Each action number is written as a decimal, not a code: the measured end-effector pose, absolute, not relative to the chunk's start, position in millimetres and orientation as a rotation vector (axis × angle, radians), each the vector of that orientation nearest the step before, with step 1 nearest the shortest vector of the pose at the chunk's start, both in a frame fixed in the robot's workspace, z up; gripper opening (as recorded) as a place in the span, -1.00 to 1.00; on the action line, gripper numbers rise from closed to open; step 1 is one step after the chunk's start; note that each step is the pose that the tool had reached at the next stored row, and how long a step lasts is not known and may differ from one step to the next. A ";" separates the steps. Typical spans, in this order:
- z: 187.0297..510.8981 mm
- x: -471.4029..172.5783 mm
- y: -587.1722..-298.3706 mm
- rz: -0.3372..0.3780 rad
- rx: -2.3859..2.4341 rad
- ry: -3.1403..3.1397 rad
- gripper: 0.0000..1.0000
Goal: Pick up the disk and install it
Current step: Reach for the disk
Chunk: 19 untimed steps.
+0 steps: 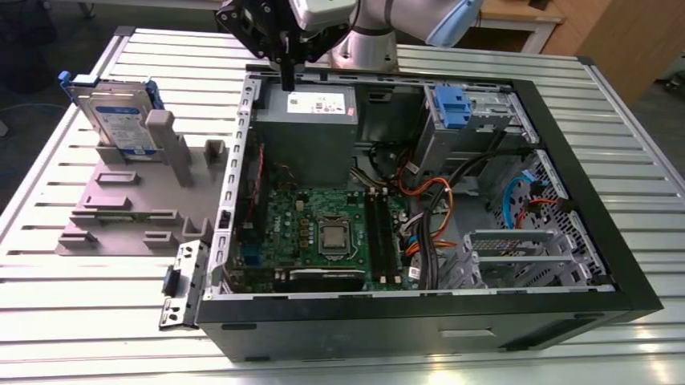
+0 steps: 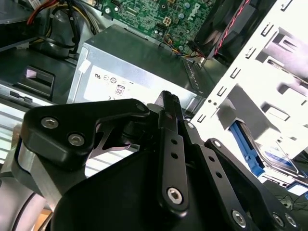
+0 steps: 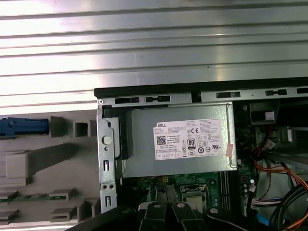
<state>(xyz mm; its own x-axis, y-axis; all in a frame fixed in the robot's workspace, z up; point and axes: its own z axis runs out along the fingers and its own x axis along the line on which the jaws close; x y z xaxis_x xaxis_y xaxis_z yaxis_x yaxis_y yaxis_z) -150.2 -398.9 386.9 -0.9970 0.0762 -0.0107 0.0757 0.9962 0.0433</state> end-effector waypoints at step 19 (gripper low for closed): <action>384.9 -157.0 -398.9 0.067 0.119 3.132 -0.79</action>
